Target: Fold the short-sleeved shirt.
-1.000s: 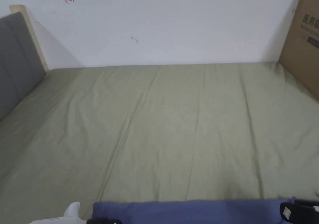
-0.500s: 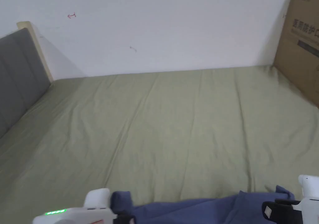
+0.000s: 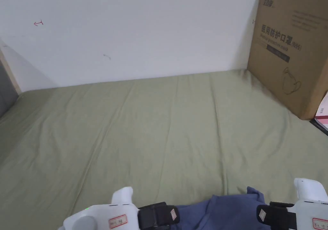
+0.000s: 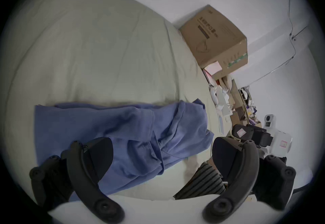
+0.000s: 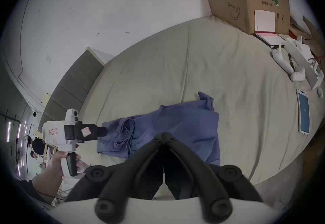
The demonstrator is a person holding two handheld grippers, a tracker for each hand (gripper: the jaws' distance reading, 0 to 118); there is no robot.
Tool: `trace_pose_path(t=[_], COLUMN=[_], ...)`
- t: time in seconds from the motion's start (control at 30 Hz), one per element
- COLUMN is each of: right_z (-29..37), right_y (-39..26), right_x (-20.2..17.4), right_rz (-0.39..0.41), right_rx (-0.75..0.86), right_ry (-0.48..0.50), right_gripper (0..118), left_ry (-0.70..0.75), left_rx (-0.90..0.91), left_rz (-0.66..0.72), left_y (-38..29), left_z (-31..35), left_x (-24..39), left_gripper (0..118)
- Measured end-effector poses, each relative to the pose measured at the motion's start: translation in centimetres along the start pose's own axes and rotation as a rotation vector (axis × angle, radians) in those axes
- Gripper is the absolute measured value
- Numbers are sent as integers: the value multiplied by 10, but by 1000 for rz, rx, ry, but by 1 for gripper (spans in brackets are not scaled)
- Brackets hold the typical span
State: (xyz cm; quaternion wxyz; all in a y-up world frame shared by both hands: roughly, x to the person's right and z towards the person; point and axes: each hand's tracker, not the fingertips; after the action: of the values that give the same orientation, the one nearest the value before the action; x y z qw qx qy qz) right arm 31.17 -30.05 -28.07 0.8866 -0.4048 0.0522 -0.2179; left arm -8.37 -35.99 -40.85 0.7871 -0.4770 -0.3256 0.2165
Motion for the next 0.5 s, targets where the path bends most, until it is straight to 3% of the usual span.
trace_pose_path(t=[0.03,0.07,0.1,0.13,0.17,0.37,0.5], right_z=[0,-1,-1,-2,-2,-4,-8], right_y=[1,1,2,4,5,4,-1], right_x=[1,1,1,2,2,1,2], right_rz=[-1,-1,-1,-1,-2,-6,8], right_rx=[3,9,15,17,18,17,-1], right_ry=[0,-1,0,2,3,13,-3], right_gripper=[0,0,0,0,0,0,0], left_ry=[0,27,88,167,220,229,64], left_rx=[6,17,34,19,25,-194,-340], left_rz=[-10,-29,-64,-110,-155,-255,-119], left_y=[0,1,2,3,7,-5,-30], left_z=[8,14,17,14,8,-63,-114], left_x=[0,0,0,2,5,17,20], left_gripper=[100,69,19,0,0,0,0])
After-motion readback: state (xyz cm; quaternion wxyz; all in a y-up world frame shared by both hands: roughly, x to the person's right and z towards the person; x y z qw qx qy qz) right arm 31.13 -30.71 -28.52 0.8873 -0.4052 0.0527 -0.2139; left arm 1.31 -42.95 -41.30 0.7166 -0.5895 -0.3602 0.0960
